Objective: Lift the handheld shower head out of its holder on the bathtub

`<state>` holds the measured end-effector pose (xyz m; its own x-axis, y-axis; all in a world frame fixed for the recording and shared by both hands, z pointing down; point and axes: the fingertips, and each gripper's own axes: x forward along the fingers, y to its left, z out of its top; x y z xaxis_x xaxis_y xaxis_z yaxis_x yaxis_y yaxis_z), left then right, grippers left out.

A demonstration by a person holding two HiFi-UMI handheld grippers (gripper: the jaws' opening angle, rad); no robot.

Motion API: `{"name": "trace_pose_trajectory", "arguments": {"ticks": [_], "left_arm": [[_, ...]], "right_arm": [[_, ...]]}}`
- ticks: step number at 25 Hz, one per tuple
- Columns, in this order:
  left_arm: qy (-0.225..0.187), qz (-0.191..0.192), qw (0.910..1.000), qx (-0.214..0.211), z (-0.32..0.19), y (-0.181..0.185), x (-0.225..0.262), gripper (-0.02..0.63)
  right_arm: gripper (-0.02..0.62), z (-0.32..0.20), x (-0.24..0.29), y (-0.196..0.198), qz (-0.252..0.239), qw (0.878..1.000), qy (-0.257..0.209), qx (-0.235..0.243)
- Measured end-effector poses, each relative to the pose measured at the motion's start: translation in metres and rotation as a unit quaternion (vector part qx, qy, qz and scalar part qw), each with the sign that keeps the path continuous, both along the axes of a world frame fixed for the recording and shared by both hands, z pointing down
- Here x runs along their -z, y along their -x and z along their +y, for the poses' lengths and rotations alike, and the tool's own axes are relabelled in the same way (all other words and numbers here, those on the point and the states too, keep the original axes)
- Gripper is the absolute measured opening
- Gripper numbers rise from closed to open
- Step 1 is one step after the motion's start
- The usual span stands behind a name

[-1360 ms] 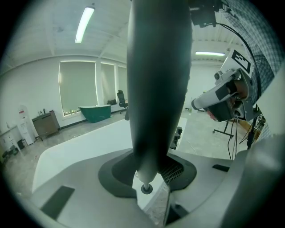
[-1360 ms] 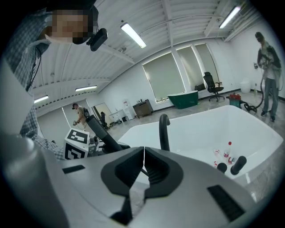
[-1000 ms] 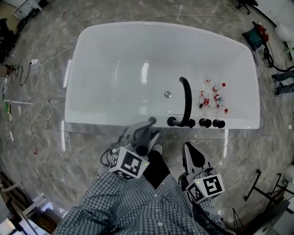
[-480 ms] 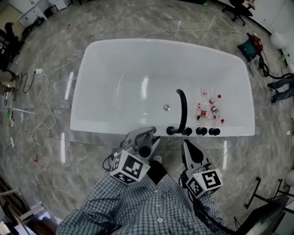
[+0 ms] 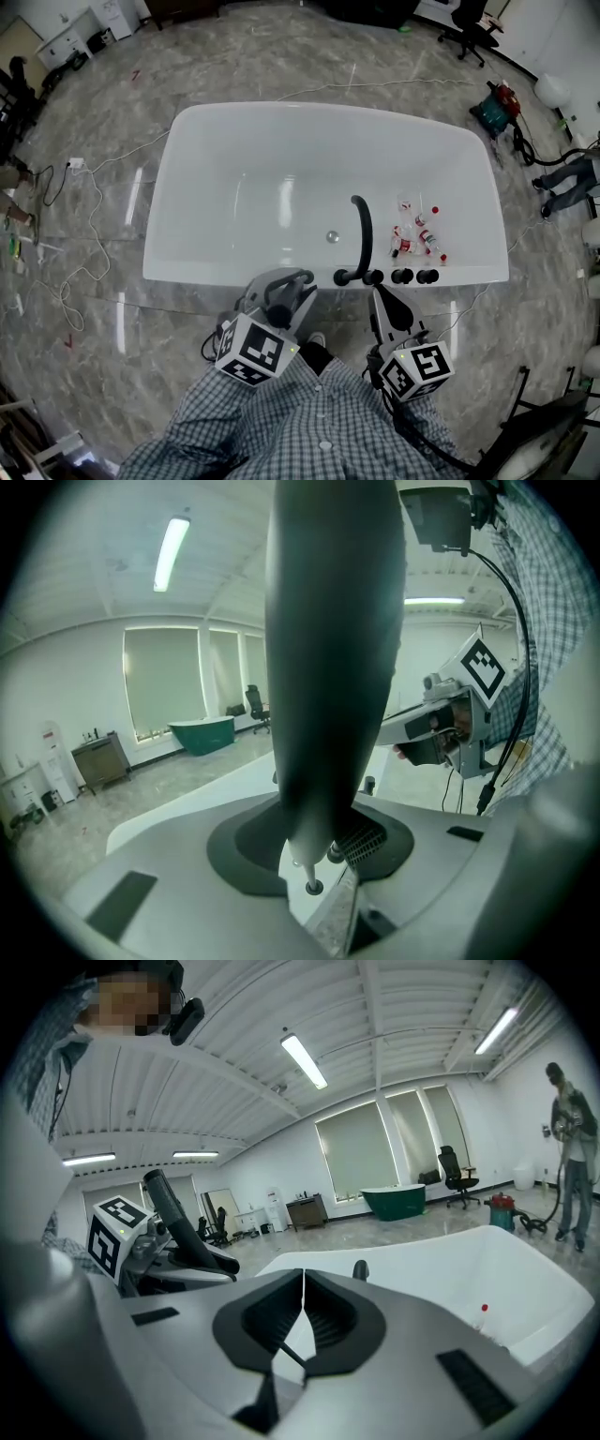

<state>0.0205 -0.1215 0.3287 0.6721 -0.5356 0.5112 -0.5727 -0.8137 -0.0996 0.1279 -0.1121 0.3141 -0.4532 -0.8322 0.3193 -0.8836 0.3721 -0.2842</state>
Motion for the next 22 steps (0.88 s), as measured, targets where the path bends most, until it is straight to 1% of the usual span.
{"name": "trace_pose_trajectory", "arguments": {"ticks": [7,14,17,22], "left_arm": [[-0.010,-0.007,0.9999,0.005,0.008,0.015,0.021,0.133],[-0.019,0.003,0.9996,0.020,0.008,0.028,0.047,0.133],[-0.027,0.005,0.9994,0.023,0.008,0.030,0.060,0.133],[-0.037,0.001,0.9989,0.028,0.010,0.030,0.071,0.133]], "right_arm": [[0.018,0.000,0.021,0.008,0.006,1.000,-0.023,0.010],[0.018,-0.006,0.045,0.016,0.005,0.999,-0.048,0.021],[0.018,-0.007,0.052,0.014,0.013,0.998,-0.060,0.023],[0.018,-0.008,0.059,0.008,0.007,0.997,-0.073,0.022]]}}
